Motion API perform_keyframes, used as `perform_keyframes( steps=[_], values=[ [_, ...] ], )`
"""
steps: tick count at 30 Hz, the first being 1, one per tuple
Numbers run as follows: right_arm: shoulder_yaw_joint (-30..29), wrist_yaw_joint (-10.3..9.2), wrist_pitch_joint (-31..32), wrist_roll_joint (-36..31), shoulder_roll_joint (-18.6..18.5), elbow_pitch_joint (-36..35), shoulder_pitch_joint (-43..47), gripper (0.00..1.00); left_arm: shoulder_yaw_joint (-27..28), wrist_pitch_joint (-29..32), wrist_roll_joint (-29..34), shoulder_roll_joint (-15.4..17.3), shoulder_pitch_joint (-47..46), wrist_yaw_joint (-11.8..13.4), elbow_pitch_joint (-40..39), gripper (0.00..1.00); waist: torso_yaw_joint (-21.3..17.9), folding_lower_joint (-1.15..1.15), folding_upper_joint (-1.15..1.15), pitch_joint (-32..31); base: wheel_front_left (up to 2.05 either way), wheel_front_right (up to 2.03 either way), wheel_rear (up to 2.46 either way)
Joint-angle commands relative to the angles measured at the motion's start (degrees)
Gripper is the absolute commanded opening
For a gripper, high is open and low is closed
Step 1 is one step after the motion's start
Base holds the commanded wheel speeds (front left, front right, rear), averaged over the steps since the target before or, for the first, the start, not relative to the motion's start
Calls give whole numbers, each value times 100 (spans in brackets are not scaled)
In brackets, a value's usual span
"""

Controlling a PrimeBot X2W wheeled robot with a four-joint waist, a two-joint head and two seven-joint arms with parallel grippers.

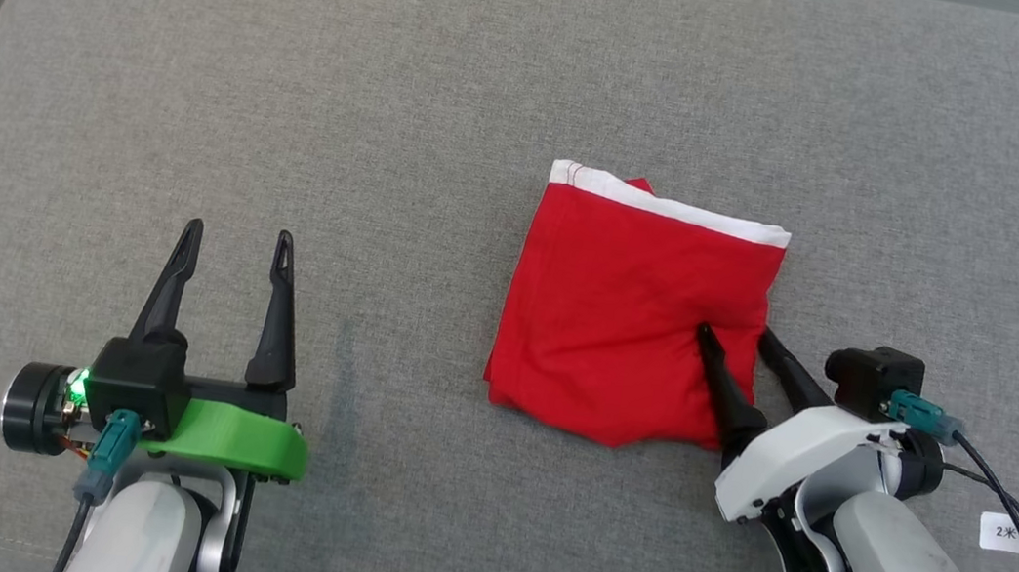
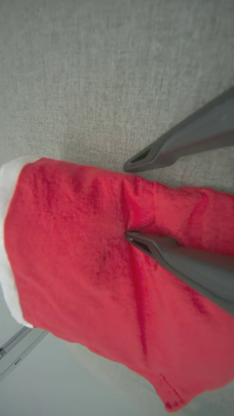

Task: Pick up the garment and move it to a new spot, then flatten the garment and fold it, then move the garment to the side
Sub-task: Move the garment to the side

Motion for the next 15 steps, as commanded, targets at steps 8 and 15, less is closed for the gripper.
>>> perform_keyframes(
  steps=[8, 15],
  values=[
    [466, -9, -287, 525, -321, 343, -227, 0, 83, -22, 102, 22, -20, -32, -72, 100, -258, 0, 0, -58, 0, 0, 0],
    [678, -8, -511, 733, -842, 136, -32, 0, 160, -22, 188, 111, 66, -18, -212, 100, -872, 0, 0, -128, 0, 0, 0]
  ],
)
